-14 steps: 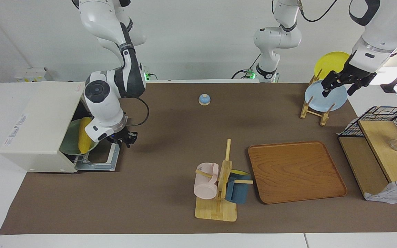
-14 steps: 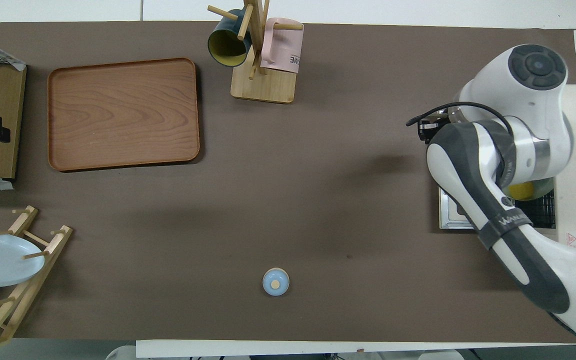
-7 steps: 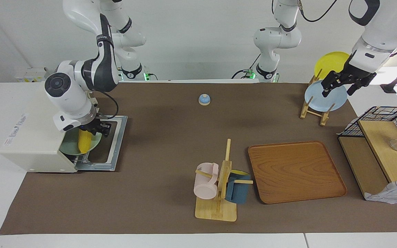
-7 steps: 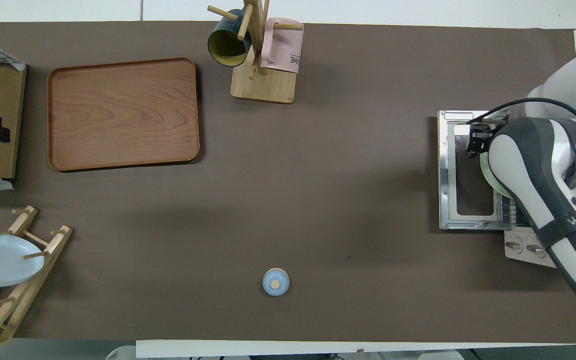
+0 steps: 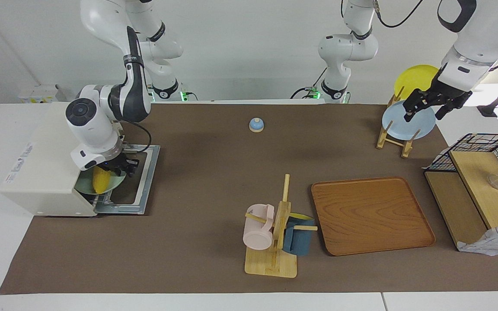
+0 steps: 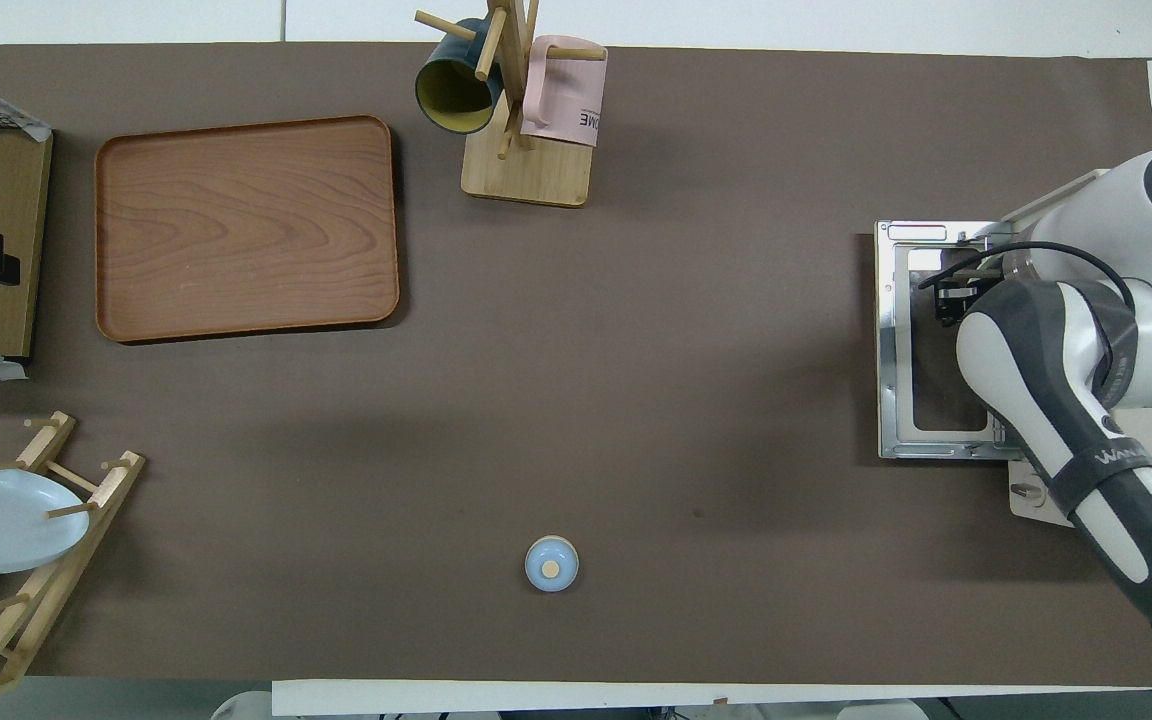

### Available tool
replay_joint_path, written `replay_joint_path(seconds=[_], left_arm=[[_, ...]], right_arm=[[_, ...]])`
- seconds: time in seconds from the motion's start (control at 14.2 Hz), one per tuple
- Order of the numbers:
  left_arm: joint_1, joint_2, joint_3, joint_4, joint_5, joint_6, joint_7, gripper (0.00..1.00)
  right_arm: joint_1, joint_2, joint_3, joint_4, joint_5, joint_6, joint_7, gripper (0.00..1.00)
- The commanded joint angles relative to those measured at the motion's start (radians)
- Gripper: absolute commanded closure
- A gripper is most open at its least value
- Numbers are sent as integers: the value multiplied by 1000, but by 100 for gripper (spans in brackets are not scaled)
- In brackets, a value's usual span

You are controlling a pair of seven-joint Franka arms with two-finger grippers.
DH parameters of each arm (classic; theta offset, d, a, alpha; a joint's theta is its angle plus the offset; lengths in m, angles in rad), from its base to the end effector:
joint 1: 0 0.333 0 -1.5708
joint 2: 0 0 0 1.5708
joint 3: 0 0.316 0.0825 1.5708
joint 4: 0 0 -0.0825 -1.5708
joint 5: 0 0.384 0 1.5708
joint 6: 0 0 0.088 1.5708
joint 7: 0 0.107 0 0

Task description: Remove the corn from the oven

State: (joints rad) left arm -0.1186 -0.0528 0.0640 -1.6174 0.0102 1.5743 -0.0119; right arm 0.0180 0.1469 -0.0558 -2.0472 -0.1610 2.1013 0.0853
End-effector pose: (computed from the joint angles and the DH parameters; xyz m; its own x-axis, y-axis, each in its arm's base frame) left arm 0.5376 -0.0273 0.6316 0.9990 -0.0428 0.0097 -0.0427 -0.9991 -0.0067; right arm 0.5652 -0.0285 0.3624 0.9954 -0.0410 -0.0863 -0.0281 -0.9889 0.1461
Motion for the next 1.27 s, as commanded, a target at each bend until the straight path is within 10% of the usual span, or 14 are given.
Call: replay_joint_path(seconds=[0.0, 0.35, 0.77, 1.2], left_arm=[[4, -7, -1, -4, 10, -13, 6, 0], [4, -7, -3, -4, 11, -14, 6, 0], [4, -9, -1, -4, 11, -14, 6, 0], [4, -9, -1, -4, 11, -13, 6, 0]], right_arm=[[49, -26, 5, -13, -98, -6, -15, 100], [297, 84, 11, 333, -97, -327, 190, 100], [649, 506, 24, 951, 115, -494, 735, 100], [718, 574, 83, 863, 144, -197, 939, 99]])
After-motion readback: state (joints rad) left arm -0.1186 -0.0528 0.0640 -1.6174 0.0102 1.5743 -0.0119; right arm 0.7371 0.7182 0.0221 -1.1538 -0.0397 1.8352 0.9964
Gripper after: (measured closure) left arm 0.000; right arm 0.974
